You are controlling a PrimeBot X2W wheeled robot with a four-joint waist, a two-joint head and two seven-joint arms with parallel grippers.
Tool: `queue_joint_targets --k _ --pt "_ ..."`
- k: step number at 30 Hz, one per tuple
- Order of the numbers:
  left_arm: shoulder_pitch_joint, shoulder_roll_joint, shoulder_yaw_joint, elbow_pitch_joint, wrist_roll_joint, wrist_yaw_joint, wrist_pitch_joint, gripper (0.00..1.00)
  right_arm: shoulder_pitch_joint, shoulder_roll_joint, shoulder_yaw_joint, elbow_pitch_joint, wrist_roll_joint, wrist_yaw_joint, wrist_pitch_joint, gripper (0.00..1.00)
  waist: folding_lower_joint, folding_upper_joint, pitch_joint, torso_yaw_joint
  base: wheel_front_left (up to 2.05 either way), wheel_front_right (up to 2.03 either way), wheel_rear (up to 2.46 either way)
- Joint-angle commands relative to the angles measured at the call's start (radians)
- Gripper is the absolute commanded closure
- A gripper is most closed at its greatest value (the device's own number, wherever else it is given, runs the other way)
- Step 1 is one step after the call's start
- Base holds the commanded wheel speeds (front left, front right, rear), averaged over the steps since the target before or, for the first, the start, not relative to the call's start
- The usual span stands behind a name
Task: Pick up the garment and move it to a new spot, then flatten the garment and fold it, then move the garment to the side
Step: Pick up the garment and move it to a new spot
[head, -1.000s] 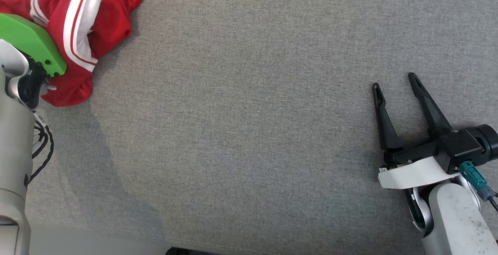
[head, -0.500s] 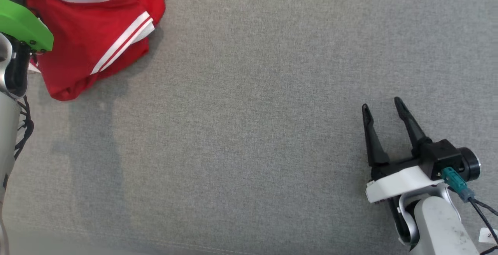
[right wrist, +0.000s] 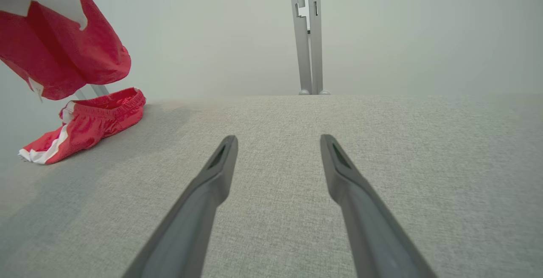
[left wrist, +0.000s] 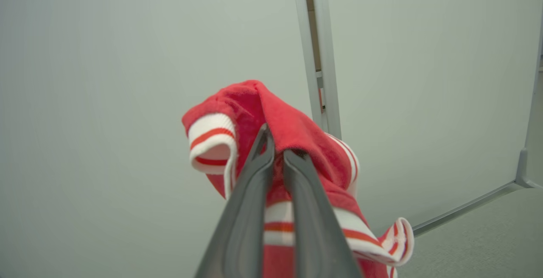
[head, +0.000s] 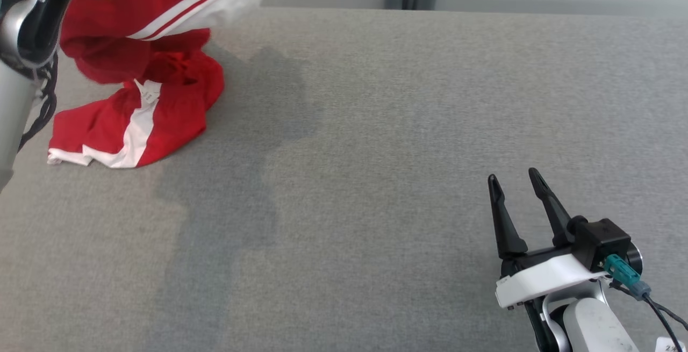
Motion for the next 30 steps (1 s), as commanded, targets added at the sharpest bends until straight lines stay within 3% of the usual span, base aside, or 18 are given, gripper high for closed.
queue_joint_targets --k 1,10,18,30 --pt "-0.025 -0.010 -0.010 -0.017 -0.012 -0.002 0.007 1.00 0.011 -0.001 0.001 0.000 0.008 -0.001 0.001 0.00 0.0000 0.0000 -0.075 -0.116 0.00 0.00 0.00" --pt "-0.095 -0.083 -0.068 -0.087 -0.071 -0.002 0.063 1.00 0.013 -0.001 0.017 0.003 0.038 -0.001 0.001 0.00 0.0000 0.0000 -0.072 -0.315 0.00 0.00 0.00" --pt "-0.039 -0.109 -0.146 -0.094 -0.103 -0.002 0.098 1.00 0.029 0.000 0.007 -0.001 0.065 -0.001 0.001 0.00 0.0000 0.0000 -0.040 -0.480 0.00 0.00 0.00" --pt "0.091 -0.143 -0.343 0.061 -0.062 -0.002 0.070 1.00 -0.033 0.001 0.032 -0.017 0.134 -0.001 0.001 0.00 0.0000 0.0000 0.158 -0.570 0.00 0.00 0.00"
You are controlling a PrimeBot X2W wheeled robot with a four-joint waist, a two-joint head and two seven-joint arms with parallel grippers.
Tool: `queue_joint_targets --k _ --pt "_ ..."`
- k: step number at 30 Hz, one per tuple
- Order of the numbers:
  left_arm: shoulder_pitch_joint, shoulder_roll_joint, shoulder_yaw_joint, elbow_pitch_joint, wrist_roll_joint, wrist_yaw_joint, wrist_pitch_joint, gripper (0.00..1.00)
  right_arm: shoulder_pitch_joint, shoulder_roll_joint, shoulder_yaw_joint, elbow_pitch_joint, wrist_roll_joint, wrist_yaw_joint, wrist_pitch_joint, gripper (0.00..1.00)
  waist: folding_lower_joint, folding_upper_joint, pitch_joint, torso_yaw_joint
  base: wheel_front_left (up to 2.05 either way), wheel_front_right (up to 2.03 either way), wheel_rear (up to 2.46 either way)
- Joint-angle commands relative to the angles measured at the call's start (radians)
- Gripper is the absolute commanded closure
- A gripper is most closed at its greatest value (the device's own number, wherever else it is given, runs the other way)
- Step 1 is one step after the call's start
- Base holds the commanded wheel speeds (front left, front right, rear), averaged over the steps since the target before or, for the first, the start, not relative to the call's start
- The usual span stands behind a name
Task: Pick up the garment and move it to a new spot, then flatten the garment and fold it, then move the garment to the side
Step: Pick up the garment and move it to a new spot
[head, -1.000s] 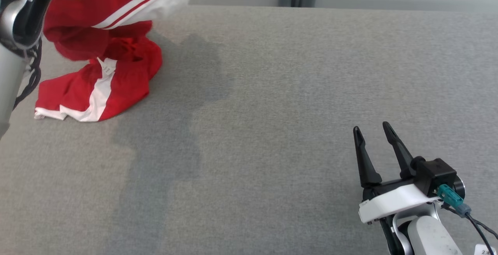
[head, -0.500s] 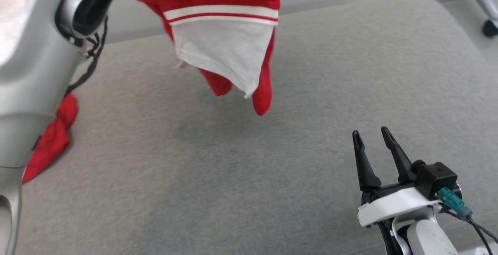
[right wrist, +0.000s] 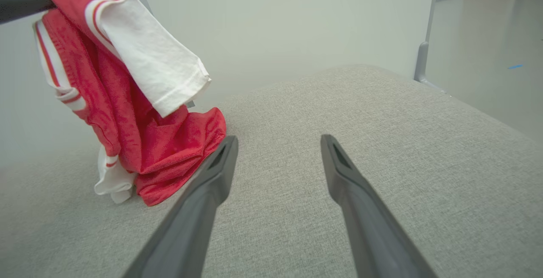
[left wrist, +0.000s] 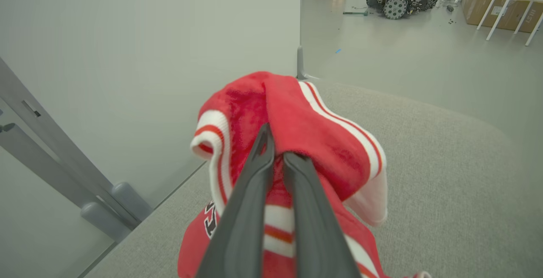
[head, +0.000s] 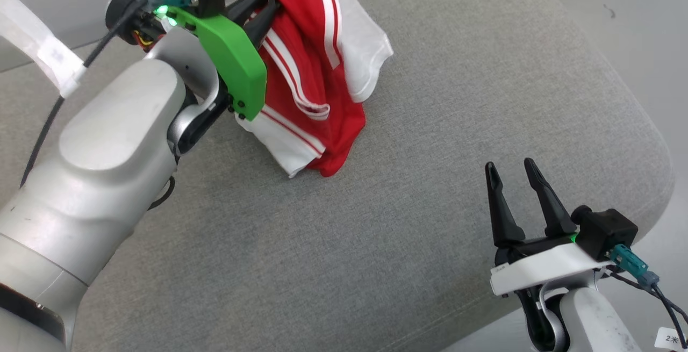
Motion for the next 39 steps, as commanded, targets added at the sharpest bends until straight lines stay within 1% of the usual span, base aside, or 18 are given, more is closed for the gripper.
queue_joint_targets --k 1,3,5,7,8,9,10,12,14,16,20,21,24,28,33,36,39 --pt "0.015 0.003 -0.020 0.023 0.011 -0.001 -0.016 1.00 -0.029 0.002 0.014 -0.002 0.013 -0.001 0.001 0.00 0.0000 -0.0001 0.132 -0.061 0.00 0.00 0.00" --pt "0.023 0.008 -0.050 0.069 0.029 0.000 -0.048 1.00 -0.059 0.003 0.037 -0.004 0.022 -0.001 0.001 0.00 0.0000 -0.0001 0.168 -0.071 0.00 0.00 0.00" --pt "0.012 0.008 -0.079 0.118 0.072 0.000 -0.106 1.00 -0.078 0.001 0.050 -0.010 0.034 -0.001 0.001 0.00 0.0000 -0.0001 0.198 -0.080 0.00 0.00 0.00" --pt "-0.004 -0.007 -0.099 0.175 0.130 0.020 -0.195 1.00 -0.093 0.001 0.055 -0.010 0.042 -0.001 0.001 0.00 0.0000 -0.0001 0.217 -0.080 0.00 0.00 0.00" --pt "0.003 -0.027 -0.105 0.202 0.148 0.030 -0.225 1.00 -0.100 0.002 0.055 -0.008 0.042 -0.001 0.001 0.00 0.0000 -0.0001 0.221 -0.077 0.00 0.00 0.00" --pt "0.008 -0.042 -0.106 0.221 0.169 0.045 -0.241 0.00 -0.103 0.001 0.053 -0.006 0.040 -0.001 0.001 0.00 0.0000 -0.0001 0.222 -0.071 0.00 0.00 0.00" --pt "0.014 -0.060 -0.096 0.237 0.180 0.061 -0.254 0.00 -0.102 0.001 0.049 -0.003 0.036 -0.001 0.001 0.00 0.0000 -0.0001 0.220 -0.061 0.00 0.00 0.00" --pt "0.034 -0.092 -0.080 0.240 0.207 0.080 -0.264 0.00 -0.091 0.001 0.039 0.004 0.026 -0.001 0.001 0.00 0.0000 -0.0001 0.206 -0.034 0.00 0.00 0.00" --pt "0.056 -0.117 -0.035 0.175 0.250 0.089 -0.264 0.00 -0.074 0.002 0.028 0.010 0.010 -0.001 0.001 0.00 0.0000 -0.0001 0.179 0.003 0.00 0.00 0.00" --pt "0.124 -0.128 0.015 0.113 0.293 0.107 -0.263 0.00 -0.055 0.000 0.016 0.021 -0.010 -0.001 0.001 0.00 0.0000 -0.0001 0.138 0.047 0.00 0.00 0.00" --pt "0.251 -0.169 0.115 0.004 0.355 0.138 -0.262 0.00 -0.012 -0.001 -0.019 0.036 -0.044 -0.001 0.001 0.00 0.0000 -0.0001 0.037 0.140 0.00 0.00 0.00" --pt "0.290 -0.172 0.135 -0.016 0.368 0.140 -0.263 0.00 -0.002 -0.001 -0.027 0.039 -0.050 -0.001 0.001 0.00 0.0000 -0.0001 0.015 0.160 0.00 0.00 0.00" --pt "0.423 -0.175 0.219 -0.087 0.407 0.166 -0.263 0.00 0.034 0.000 -0.039 0.044 -0.078 -0.001 0.001 0.00 0.0000 -0.0001 -0.055 0.226 0.00 0.00 0.00" --pt "0.584 -0.194 0.321 -0.159 0.444 0.199 -0.263 0.00 0.085 -0.001 -0.067 0.050 -0.104 -0.001 0.001 0.00 0.0000 -0.0001 -0.138 0.306 0.00 0.00 0.00" --pt "0.801 -0.205 0.472 -0.279 0.498 0.237 -0.263 0.00 0.138 0.000 -0.076 0.050 -0.131 -0.001 0.001 0.00 0.0000 -0.0001 -0.206 0.378 0.00 0.00 0.00" --pt "0.916 -0.219 0.565 -0.349 0.532 0.245 -0.263 0.00 0.149 0.000 -0.068 0.043 -0.150 -0.001 0.001 0.00 0.0000 -0.0001 -0.221 0.400 0.00 0.00 0.00" --pt "1.031 -0.237 0.656 -0.421 0.581 0.223 -0.263 0.00 0.160 0.000 -0.069 0.029 -0.155 -0.001 0.001 0.00 0.0000 -0.0001 -0.234 0.409 0.00 0.00 0.00"
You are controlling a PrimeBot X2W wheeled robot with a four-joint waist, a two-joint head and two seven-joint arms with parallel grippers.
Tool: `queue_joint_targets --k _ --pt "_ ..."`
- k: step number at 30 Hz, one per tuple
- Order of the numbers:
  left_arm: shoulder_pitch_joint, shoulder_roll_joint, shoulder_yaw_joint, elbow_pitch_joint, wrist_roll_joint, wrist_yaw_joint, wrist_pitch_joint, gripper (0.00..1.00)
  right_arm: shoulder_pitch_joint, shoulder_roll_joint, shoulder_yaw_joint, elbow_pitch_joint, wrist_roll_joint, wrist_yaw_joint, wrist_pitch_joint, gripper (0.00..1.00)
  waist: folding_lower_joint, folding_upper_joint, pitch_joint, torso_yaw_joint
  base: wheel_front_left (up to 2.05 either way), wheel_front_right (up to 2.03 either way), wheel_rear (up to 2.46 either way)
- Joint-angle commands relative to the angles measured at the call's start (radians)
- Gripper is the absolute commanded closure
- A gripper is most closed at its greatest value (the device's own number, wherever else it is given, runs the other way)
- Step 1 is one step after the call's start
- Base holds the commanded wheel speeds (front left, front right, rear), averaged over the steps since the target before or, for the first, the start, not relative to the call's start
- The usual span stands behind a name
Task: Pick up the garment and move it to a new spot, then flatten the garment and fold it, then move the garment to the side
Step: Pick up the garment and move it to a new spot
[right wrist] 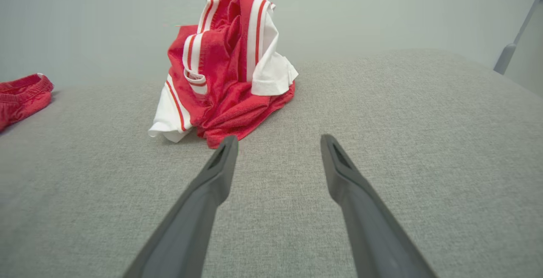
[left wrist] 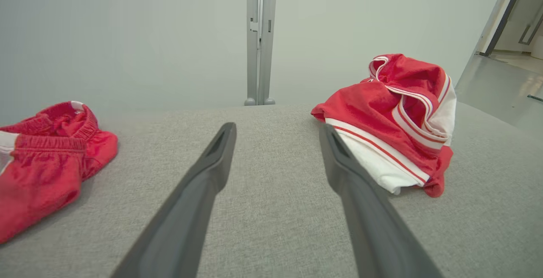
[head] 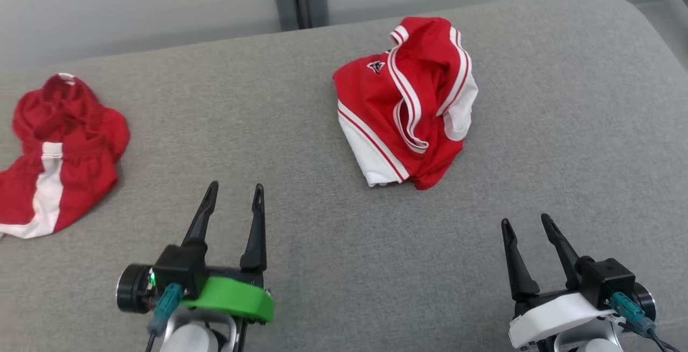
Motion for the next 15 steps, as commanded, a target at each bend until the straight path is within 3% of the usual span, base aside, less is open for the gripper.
queue_joint_targets --k 1,7,15 --pt "0.053 -0.010 0.023 -0.027 0.030 -0.015 -0.001 0.00 0.025 -0.003 -0.003 -0.007 -0.001 -0.001 0.001 0.00 0.0000 0.0000 -0.148 0.143 0.00 0.00 0.00" --pt "0.220 -0.052 0.138 -0.099 0.113 -0.066 -0.001 0.00 0.052 -0.003 -0.014 -0.033 -0.010 -0.001 0.001 0.00 0.0000 0.0000 -0.172 0.138 0.00 0.00 0.00" --pt "0.307 -0.078 0.228 -0.110 0.131 -0.088 -0.001 0.00 0.099 -0.003 0.013 -0.105 -0.009 -0.001 0.002 0.00 0.0000 0.0000 -0.199 0.119 0.00 0.00 0.00"
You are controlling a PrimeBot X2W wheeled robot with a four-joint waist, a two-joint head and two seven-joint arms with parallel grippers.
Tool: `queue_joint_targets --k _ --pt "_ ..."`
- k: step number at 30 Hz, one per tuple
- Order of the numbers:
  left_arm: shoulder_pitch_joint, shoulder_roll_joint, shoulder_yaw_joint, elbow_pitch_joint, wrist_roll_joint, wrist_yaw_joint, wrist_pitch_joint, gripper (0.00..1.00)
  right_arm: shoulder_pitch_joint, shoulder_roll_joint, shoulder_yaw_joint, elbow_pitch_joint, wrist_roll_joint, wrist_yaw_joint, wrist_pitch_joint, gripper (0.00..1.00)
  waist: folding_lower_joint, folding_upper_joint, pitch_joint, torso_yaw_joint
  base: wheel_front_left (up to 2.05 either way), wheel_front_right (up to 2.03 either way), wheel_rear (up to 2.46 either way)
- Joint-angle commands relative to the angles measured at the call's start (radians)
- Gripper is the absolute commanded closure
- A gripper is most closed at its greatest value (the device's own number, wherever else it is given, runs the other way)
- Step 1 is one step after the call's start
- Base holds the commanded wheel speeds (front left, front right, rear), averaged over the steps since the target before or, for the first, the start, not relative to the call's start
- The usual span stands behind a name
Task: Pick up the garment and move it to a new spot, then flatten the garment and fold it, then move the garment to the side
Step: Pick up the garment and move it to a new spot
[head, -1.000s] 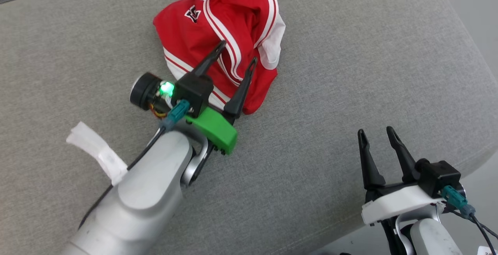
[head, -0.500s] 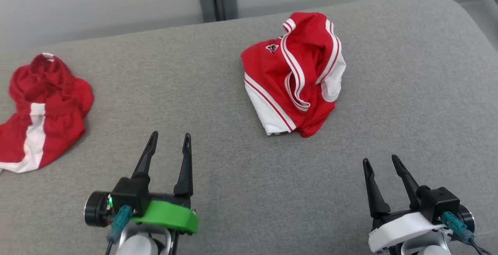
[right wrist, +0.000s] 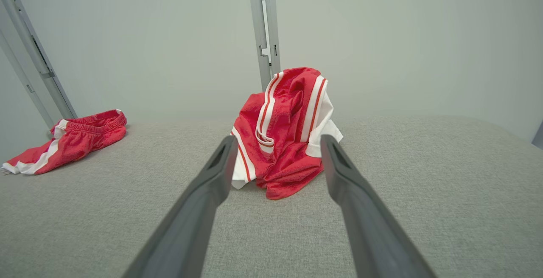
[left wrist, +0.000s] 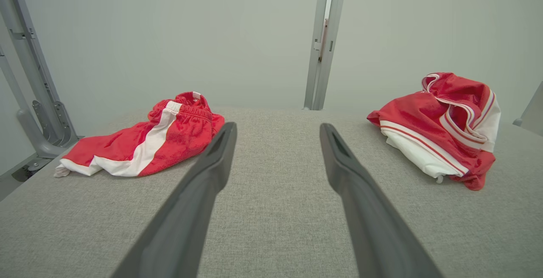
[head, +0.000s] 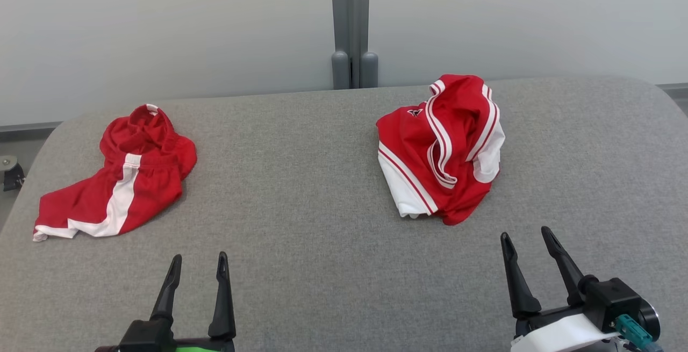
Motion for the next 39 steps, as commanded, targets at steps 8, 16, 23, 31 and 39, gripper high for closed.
queue_joint_targets --k 8,16,23,31,39 --pt "0.025 -0.002 -0.021 -0.003 -0.035 0.007 0.000 0.00 0.045 -0.003 0.004 -0.041 -0.013 -0.001 0.002 0.00 0.0001 0.0000 -0.031 -0.004 0.00 0.00 0.00" --pt "0.020 -0.002 -0.036 -0.001 -0.028 0.017 0.000 0.00 0.048 -0.003 0.004 -0.047 -0.011 -0.001 0.002 0.00 0.0001 0.0000 -0.042 0.000 0.00 0.00 0.00" --pt "0.024 -0.002 -0.048 0.009 -0.012 0.023 0.000 0.00 0.055 -0.003 0.006 -0.048 -0.010 -0.001 0.002 0.00 0.0001 0.0000 -0.051 0.006 0.00 0.00 0.00" --pt "0.028 -0.002 -0.058 0.017 0.012 0.041 0.000 0.00 0.061 -0.003 0.015 -0.049 -0.017 -0.001 0.002 0.00 0.0001 0.0000 -0.056 0.003 0.00 0.00 0.00" --pt "0.028 -0.002 -0.065 0.028 0.021 0.043 0.000 0.00 0.065 -0.003 0.013 -0.049 -0.013 -0.001 0.002 0.00 0.0001 0.0000 -0.055 0.001 0.00 0.00 0.00"
